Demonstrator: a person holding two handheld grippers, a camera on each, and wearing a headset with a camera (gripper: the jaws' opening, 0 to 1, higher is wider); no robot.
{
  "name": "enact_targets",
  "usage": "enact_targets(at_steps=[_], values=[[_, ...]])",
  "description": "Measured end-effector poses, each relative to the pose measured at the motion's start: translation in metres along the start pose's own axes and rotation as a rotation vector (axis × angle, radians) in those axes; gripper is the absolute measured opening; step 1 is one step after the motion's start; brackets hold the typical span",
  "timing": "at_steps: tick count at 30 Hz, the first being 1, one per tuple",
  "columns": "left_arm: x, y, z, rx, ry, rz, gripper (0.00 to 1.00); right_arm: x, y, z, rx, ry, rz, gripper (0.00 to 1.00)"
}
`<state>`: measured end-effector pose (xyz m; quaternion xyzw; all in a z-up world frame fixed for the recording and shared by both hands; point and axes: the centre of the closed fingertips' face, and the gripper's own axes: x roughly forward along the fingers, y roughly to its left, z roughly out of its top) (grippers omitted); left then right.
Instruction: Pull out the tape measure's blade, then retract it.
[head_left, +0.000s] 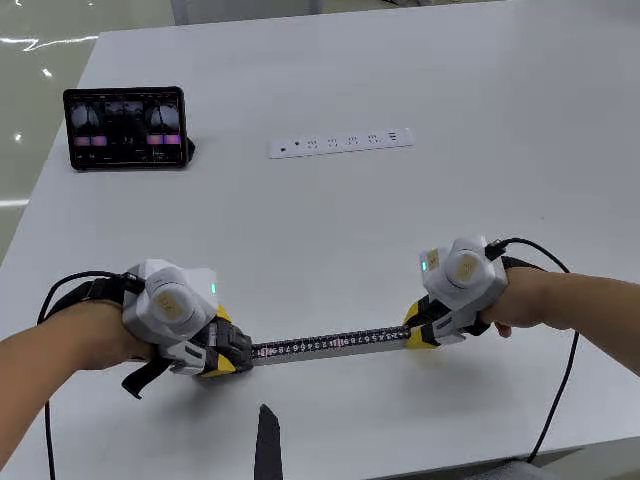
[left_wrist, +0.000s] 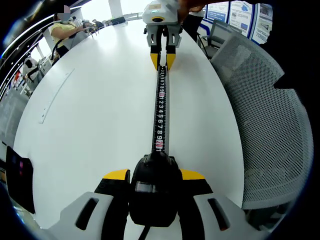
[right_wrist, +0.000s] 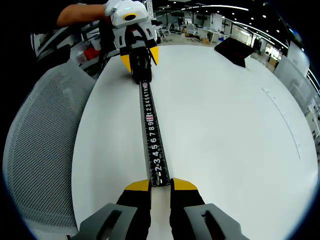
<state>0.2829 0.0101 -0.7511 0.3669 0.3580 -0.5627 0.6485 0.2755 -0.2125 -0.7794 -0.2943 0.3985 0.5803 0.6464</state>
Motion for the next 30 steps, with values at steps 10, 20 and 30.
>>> enact_targets(at_steps=[10,20,30], values=[[0.000,0.000,-0.001,0.000,0.001,0.002,0.32,-0.003,0.000,-0.004,0.005,0.004,-0.003,0.10],[-0.001,0.000,-0.001,0.000,0.002,0.002,0.32,-0.005,-0.001,-0.009,0.013,0.002,-0.007,0.10],[-0.001,0.000,0.000,0.000,0.003,0.003,0.32,-0.008,-0.002,-0.013,0.012,0.007,-0.009,0.10]])
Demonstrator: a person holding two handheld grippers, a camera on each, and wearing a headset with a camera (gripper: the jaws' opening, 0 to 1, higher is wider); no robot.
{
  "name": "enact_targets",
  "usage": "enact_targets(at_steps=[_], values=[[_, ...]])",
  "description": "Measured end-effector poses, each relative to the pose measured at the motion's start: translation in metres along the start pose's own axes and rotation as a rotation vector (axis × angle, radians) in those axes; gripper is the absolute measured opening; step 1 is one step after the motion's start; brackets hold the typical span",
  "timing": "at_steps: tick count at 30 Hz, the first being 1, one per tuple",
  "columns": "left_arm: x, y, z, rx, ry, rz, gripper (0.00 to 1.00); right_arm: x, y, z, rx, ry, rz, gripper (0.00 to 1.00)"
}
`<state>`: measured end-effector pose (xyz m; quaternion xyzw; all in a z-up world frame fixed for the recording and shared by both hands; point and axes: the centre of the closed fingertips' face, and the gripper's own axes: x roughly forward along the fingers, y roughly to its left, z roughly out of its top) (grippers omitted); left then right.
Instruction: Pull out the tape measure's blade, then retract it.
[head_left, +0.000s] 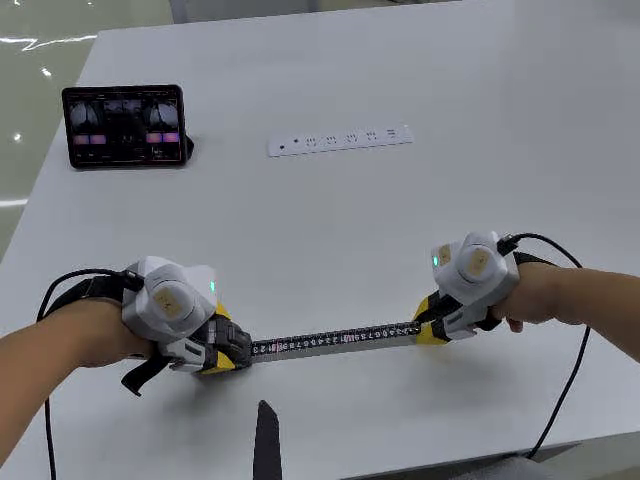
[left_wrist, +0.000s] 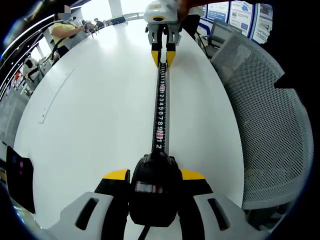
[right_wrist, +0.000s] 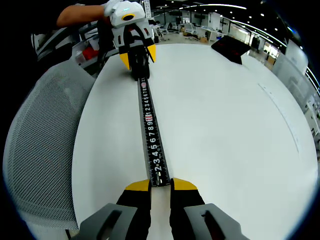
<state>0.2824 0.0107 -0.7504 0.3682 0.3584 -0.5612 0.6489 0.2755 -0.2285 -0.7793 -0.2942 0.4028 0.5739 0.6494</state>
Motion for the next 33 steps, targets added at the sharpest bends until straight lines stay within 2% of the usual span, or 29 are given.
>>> enact_targets(at_steps=[27,33], values=[[0.0006,0.0003,0.0003,-0.004,-0.004,-0.002,0.33,-0.0020,-0.0014,-0.0047,0.011,-0.004,-0.012,0.10],[0.0003,0.0016,0.0015,-0.032,-0.021,0.003,0.33,-0.0026,-0.0016,-0.0042,0.013,-0.003,-0.008,0.10]])
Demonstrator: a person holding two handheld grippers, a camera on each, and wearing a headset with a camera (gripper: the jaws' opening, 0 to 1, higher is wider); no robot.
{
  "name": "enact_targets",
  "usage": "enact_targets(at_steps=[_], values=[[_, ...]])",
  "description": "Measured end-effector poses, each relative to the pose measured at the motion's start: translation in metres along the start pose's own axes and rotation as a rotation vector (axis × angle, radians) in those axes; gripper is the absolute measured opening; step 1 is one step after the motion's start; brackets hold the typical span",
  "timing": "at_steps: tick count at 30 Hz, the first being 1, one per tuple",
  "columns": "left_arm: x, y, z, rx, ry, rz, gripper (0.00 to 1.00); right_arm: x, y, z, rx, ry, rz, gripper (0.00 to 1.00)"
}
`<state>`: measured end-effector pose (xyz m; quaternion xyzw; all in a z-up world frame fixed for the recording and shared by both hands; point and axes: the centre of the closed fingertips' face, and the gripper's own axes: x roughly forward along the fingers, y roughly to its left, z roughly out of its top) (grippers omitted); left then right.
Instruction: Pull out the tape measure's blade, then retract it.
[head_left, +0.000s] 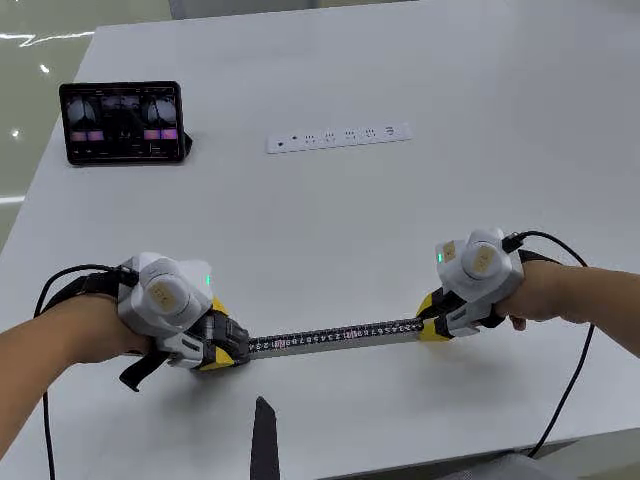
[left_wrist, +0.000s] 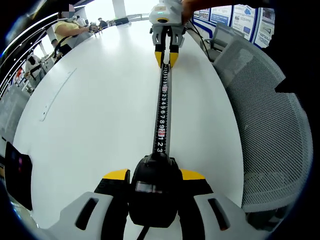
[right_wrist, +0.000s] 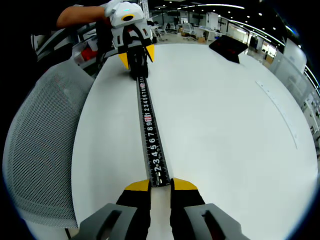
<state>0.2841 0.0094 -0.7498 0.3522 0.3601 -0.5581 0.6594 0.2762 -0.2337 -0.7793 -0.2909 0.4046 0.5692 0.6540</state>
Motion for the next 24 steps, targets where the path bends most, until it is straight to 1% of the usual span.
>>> enact_targets(at_steps=[2,3,8,10,14,17,22,24], values=[[-0.0003,0.0008,-0.0001,-0.015,-0.003,0.003,0.33,-0.0002,0.0006,0.0015,-0.002,0.005,-0.002,0.11],[-0.0005,0.0008,-0.0004,-0.016,-0.003,0.004,0.33,0.0001,0.0007,0.0013,-0.016,0.013,-0.002,0.11],[-0.0010,0.0007,0.0001,-0.018,0.001,0.013,0.34,0.0008,0.0023,0.0016,-0.052,0.044,-0.008,0.11],[-0.0008,0.0014,-0.0003,-0.020,0.003,0.021,0.35,0.0009,0.0007,0.0009,-0.075,0.056,-0.010,0.11],[-0.0022,0.0000,-0.0022,-0.010,0.012,0.028,0.35,0.0010,0.0017,0.0010,-0.108,0.072,-0.009,0.12],[-0.0040,-0.0004,-0.0026,-0.021,0.012,0.022,0.35,0.0014,0.0015,0.0004,-0.110,0.077,-0.007,0.12],[-0.0067,-0.0019,-0.0037,-0.004,0.027,0.013,0.35,0.0012,0.0020,0.0002,-0.120,0.102,-0.003,0.12],[-0.0071,-0.0037,-0.0040,0.002,0.033,0.003,0.36,0.0002,0.0018,0.0009,-0.124,0.102,0.000,0.13]])
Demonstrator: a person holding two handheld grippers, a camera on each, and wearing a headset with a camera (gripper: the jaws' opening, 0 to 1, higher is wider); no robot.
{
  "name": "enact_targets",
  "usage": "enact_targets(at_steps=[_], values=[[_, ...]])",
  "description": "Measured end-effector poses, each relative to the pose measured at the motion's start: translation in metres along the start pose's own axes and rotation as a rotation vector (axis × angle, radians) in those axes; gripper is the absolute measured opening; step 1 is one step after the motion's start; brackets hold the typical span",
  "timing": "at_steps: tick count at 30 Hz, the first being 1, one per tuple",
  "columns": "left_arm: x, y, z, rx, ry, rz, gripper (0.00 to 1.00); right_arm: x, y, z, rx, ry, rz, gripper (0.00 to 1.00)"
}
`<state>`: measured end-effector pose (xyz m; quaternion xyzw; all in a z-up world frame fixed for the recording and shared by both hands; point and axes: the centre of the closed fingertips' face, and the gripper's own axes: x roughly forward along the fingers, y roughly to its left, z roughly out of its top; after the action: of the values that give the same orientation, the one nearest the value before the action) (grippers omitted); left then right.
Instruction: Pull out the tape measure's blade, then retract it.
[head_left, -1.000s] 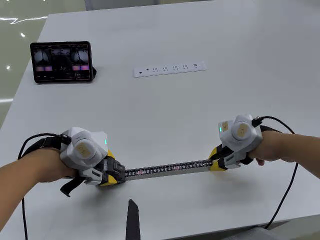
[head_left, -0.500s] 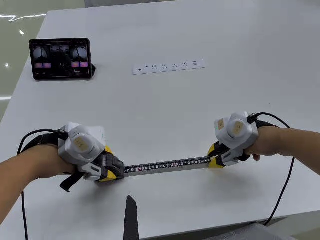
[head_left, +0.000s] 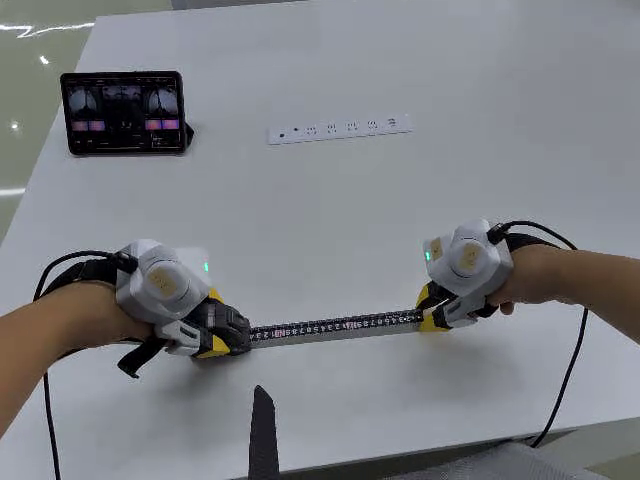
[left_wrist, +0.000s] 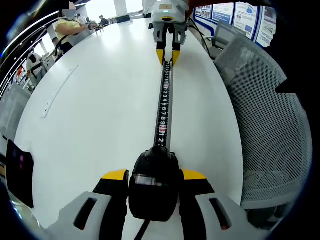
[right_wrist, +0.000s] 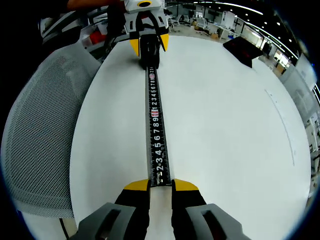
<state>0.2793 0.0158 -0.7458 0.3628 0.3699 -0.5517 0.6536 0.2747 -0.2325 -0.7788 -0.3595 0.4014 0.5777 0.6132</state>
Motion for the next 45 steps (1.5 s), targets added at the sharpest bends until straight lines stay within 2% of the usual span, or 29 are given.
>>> enact_targets(at_steps=[4,6,11,18,20,22,24,28,35,38,39,44,45], values=[[-0.001,-0.001,0.001,0.000,0.001,-0.007,0.42,-0.005,-0.003,-0.003,-0.009,0.017,-0.007,0.16],[-0.002,0.003,-0.001,0.010,0.007,0.012,0.47,-0.007,-0.004,-0.004,-0.013,0.027,-0.013,0.17],[-0.004,0.007,-0.007,-0.031,0.025,0.031,0.61,-0.010,-0.005,-0.008,0.013,0.032,-0.030,0.20],[-0.008,0.004,-0.012,-0.080,0.018,0.016,0.68,-0.014,0.003,-0.006,0.059,0.010,-0.017,0.31],[-0.009,0.002,-0.011,-0.103,0.002,0.015,0.70,-0.014,0.006,-0.007,0.097,0.005,-0.014,0.35],[-0.010,0.001,-0.009,-0.128,-0.013,0.012,0.74,-0.015,0.006,-0.007,0.105,-0.003,-0.017,0.40],[-0.010,-0.001,-0.008,-0.151,-0.035,0.013,0.77,-0.017,0.006,-0.006,0.121,-0.013,-0.024,0.41],[-0.012,-0.003,-0.009,-0.196,-0.049,0.017,0.85,-0.021,0.006,-0.004,0.157,-0.041,-0.038,0.44],[-0.020,-0.002,-0.008,-0.346,-0.136,0.046,0.98,-0.028,0.002,0.000,0.292,-0.142,-0.104,0.54],[-0.025,0.001,-0.009,-0.390,-0.176,0.070,0.99,-0.034,0.001,-0.002,0.335,-0.172,-0.141,0.60],[-0.027,0.004,-0.009,-0.414,-0.204,0.093,0.99,-0.036,0.002,-0.003,0.353,-0.187,-0.148,0.62],[-0.038,0.011,-0.013,-0.503,-0.280,0.164,0.99,-0.043,0.007,-0.010,0.390,-0.217,-0.185,0.66],[-0.040,0.011,-0.015,-0.516,-0.284,0.182,0.99,-0.045,0.008,-0.011,0.399,-0.225,-0.189,0.67]])
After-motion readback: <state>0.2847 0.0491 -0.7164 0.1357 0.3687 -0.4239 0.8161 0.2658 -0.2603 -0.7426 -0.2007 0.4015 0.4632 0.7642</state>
